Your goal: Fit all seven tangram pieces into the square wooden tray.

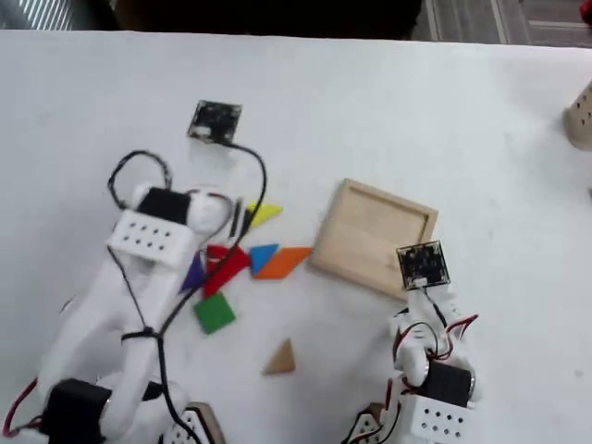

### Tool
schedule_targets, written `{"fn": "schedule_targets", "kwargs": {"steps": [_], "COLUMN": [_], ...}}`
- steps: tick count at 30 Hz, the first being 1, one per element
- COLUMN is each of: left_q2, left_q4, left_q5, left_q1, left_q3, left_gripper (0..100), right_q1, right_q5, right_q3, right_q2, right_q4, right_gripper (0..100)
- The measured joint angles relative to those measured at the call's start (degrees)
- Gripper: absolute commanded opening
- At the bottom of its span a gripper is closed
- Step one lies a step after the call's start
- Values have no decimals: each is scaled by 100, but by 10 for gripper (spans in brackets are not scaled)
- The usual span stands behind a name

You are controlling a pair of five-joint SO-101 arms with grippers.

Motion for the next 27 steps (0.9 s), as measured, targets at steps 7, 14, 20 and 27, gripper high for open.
{"fn": "schedule_targets", "kwargs": {"steps": [7, 14, 20, 27], "left_q2": [-598, -1099, -1187, -387], "left_q4": [0, 615, 598, -79], "left_q5": [-1389, -2101, -2593, -2646], "left_q1": [-659, -1407, -1556, -1556], "left_q3": [1116, 1468, 1846, 1996], "left_gripper": [256, 314, 314, 313], "right_q1": [0, 0, 0, 0], "right_q5": [0, 0, 0, 0], "right_q3": [0, 0, 0, 0], "right_q2": [0, 0, 0, 0], "right_q4": [0, 0, 0, 0], "right_gripper": [91, 91, 91, 91]}}
